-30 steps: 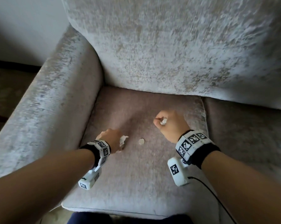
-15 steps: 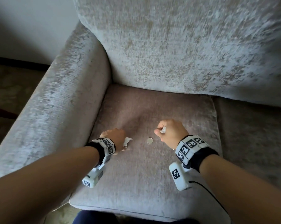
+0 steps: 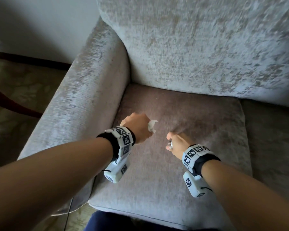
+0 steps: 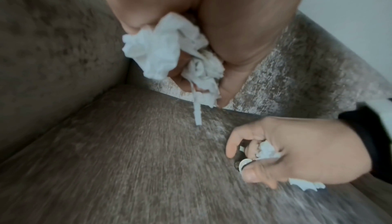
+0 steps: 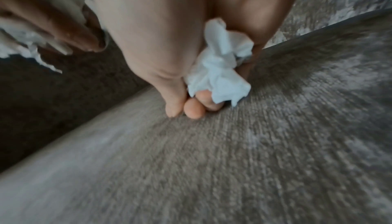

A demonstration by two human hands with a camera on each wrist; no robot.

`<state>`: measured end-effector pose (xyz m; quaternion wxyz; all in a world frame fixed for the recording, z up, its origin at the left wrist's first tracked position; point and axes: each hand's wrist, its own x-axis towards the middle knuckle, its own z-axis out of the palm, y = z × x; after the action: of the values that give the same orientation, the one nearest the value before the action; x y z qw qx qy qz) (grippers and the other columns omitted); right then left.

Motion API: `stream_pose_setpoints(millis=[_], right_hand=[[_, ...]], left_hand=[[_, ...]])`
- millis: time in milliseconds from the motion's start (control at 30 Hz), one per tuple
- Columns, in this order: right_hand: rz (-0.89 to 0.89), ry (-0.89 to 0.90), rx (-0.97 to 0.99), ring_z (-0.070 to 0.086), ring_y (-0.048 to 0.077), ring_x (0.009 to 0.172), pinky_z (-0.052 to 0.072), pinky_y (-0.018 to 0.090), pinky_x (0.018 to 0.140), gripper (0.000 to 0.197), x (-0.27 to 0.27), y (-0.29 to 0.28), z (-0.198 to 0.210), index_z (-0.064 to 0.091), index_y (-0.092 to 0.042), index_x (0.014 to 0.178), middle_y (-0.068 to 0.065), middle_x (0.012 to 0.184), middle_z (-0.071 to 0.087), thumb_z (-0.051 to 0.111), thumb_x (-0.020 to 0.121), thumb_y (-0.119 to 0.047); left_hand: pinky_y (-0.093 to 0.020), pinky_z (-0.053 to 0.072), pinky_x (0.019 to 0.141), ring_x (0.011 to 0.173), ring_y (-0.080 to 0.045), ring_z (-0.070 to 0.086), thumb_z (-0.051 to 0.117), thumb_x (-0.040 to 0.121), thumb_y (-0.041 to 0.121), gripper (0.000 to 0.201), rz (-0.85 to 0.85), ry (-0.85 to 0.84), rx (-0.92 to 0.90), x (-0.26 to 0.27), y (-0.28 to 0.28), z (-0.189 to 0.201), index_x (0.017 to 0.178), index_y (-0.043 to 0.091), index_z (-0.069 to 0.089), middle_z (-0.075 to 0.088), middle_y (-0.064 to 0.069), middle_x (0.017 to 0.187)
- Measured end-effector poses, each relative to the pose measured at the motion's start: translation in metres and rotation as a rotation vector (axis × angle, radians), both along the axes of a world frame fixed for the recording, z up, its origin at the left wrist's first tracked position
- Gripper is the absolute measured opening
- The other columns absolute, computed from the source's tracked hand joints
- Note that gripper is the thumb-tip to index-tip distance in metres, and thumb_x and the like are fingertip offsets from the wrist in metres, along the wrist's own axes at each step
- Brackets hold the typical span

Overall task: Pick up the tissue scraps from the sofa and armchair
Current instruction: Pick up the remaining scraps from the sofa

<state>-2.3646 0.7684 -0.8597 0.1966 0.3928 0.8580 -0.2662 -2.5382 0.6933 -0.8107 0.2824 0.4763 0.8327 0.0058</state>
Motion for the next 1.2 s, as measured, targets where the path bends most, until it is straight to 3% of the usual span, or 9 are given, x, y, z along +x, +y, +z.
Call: stream_pose_setpoints(millis=[333, 400, 533, 700, 833, 900, 1000, 1067, 1200], right_hand=[[0.06, -0.243, 0.064, 0.063, 0.031, 0.08, 0.05, 0.033, 0.067, 0.018, 0.001, -0.003, 0.004, 0.056, -0.01, 0.086, 0.012, 0.093, 0.066, 0.057, 0.093, -0.027], [0.058, -0.216, 0.047, 0.064, 0.032, 0.082, 0.051, 0.035, 0.069, 0.018, 0.002, -0.003, 0.009, 0.052, -0.012, 0.083, 0.01, 0.091, 0.065, 0.056, 0.093, -0.026], [-0.061, -0.047, 0.069, 0.053, 0.026, 0.066, 0.04, 0.029, 0.057, 0.021, 0.009, 0.005, 0.045, 0.047, -0.014, 0.072, -0.001, 0.063, 0.049, 0.052, 0.091, -0.02], [-0.202, 0.101, 0.115, 0.048, 0.024, 0.06, 0.037, 0.027, 0.057, 0.022, 0.036, 0.03, 0.139, 0.048, -0.018, 0.066, -0.006, 0.055, 0.044, 0.054, 0.086, -0.023], [-0.294, 0.157, 0.182, 0.036, 0.023, 0.052, 0.033, 0.028, 0.051, 0.025, 0.082, 0.039, 0.243, 0.044, -0.012, 0.058, 0.005, 0.053, 0.043, 0.055, 0.08, -0.017], [-0.31, 0.136, 0.23, 0.042, 0.029, 0.053, 0.032, 0.03, 0.05, 0.03, 0.111, 0.039, 0.3, 0.043, -0.009, 0.057, 0.014, 0.057, 0.047, 0.057, 0.082, -0.02], [-0.409, 0.122, 0.303, 0.061, 0.036, 0.077, 0.041, 0.028, 0.059, 0.024, 0.16, 0.041, 0.386, 0.054, -0.013, 0.066, 0.015, 0.08, 0.066, 0.06, 0.083, -0.029], [-0.532, 0.176, 0.377, 0.063, 0.031, 0.09, 0.048, 0.03, 0.073, 0.017, 0.197, 0.039, 0.441, 0.066, -0.015, 0.083, 0.011, 0.092, 0.07, 0.064, 0.084, -0.032], [-0.71, 0.221, 0.525, 0.06, 0.026, 0.098, 0.042, 0.027, 0.078, 0.018, 0.273, 0.018, 0.54, 0.067, -0.016, 0.091, 0.007, 0.101, 0.068, 0.067, 0.085, -0.034]], left_hand=[[-0.035, 0.059, 0.068, 0.072, -0.026, 0.067, 0.068, 0.078, 0.053, 0.031, 0.048, -0.054, 0.036, 0.005, 0.001, 0.008, 0.071, 0.025, 0.058, 0.066, -0.002, 0.082], [-0.037, 0.059, 0.07, 0.073, -0.025, 0.067, 0.068, 0.078, 0.054, 0.03, 0.053, -0.054, 0.043, 0.006, 0.001, 0.012, 0.075, 0.024, 0.062, 0.067, -0.002, 0.083], [-0.038, 0.059, 0.071, 0.073, -0.025, 0.066, 0.069, 0.076, 0.053, 0.03, 0.055, -0.042, 0.05, 0.014, 0.006, 0.04, 0.075, 0.023, 0.063, 0.067, -0.002, 0.081], [-0.035, 0.056, 0.07, 0.077, -0.027, 0.064, 0.067, 0.077, 0.054, 0.034, 0.033, -0.049, 0.093, 0.041, 0.029, 0.133, 0.067, 0.023, 0.058, 0.063, -0.002, 0.077], [-0.036, 0.058, 0.073, 0.076, -0.025, 0.066, 0.065, 0.077, 0.052, 0.036, -0.051, -0.068, 0.145, 0.074, 0.048, 0.229, 0.074, 0.015, 0.063, 0.067, -0.004, 0.077], [-0.038, 0.058, 0.073, 0.076, -0.026, 0.067, 0.065, 0.079, 0.048, 0.033, -0.121, -0.076, 0.178, 0.092, 0.058, 0.282, 0.079, 0.016, 0.069, 0.069, -0.006, 0.078], [-0.038, 0.058, 0.07, 0.073, -0.027, 0.066, 0.067, 0.083, 0.047, 0.034, -0.229, -0.073, 0.269, 0.123, 0.076, 0.359, 0.082, 0.013, 0.068, 0.067, -0.008, 0.078], [-0.039, 0.057, 0.07, 0.075, -0.029, 0.064, 0.068, 0.083, 0.047, 0.035, -0.296, -0.08, 0.341, 0.152, 0.09, 0.406, 0.084, 0.012, 0.068, 0.067, -0.009, 0.082], [-0.036, 0.054, 0.071, 0.082, -0.031, 0.064, 0.068, 0.081, 0.048, 0.033, -0.476, -0.088, 0.456, 0.224, 0.099, 0.493, 0.081, 0.014, 0.067, 0.068, -0.009, 0.087]])
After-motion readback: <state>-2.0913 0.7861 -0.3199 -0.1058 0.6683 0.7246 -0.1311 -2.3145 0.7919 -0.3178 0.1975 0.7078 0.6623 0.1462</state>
